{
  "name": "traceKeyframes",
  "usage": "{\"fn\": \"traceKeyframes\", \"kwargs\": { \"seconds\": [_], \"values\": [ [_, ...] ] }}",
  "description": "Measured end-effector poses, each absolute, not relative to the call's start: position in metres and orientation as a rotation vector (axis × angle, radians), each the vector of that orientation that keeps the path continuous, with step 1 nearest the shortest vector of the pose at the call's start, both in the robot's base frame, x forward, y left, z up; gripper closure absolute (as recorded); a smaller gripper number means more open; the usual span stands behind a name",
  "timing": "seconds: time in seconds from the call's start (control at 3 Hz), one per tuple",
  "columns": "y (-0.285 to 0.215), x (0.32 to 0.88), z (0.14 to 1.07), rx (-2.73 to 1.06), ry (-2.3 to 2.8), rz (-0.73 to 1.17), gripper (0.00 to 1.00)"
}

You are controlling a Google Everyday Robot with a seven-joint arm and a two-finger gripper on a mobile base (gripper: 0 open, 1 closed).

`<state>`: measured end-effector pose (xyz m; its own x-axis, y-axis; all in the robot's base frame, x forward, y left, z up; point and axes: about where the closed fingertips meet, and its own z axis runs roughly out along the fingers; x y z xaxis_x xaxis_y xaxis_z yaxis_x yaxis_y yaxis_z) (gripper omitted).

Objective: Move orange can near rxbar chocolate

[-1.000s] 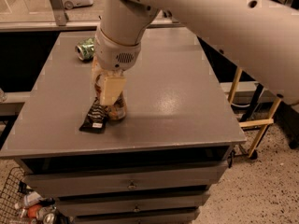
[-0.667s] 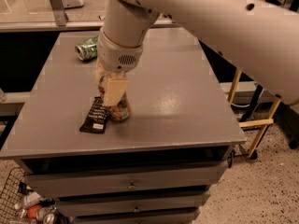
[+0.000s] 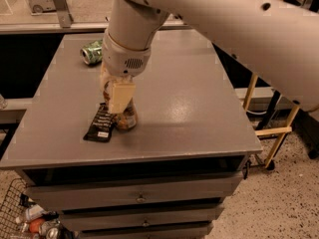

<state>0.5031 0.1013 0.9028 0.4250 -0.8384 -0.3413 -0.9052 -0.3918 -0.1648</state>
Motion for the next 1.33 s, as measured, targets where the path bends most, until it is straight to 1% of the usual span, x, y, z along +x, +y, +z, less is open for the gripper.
{"fn": "traceKeyframes", "kwargs": {
  "seconds": [1.0, 1.33],
  "values": [
    [0.1043, 0.5015, 0.9035, -2.361, 1.492, 0.286, 0.04],
    [0.105, 0.5011, 0.9036, -2.362, 1.49, 0.285, 0.0]
  ]
}}
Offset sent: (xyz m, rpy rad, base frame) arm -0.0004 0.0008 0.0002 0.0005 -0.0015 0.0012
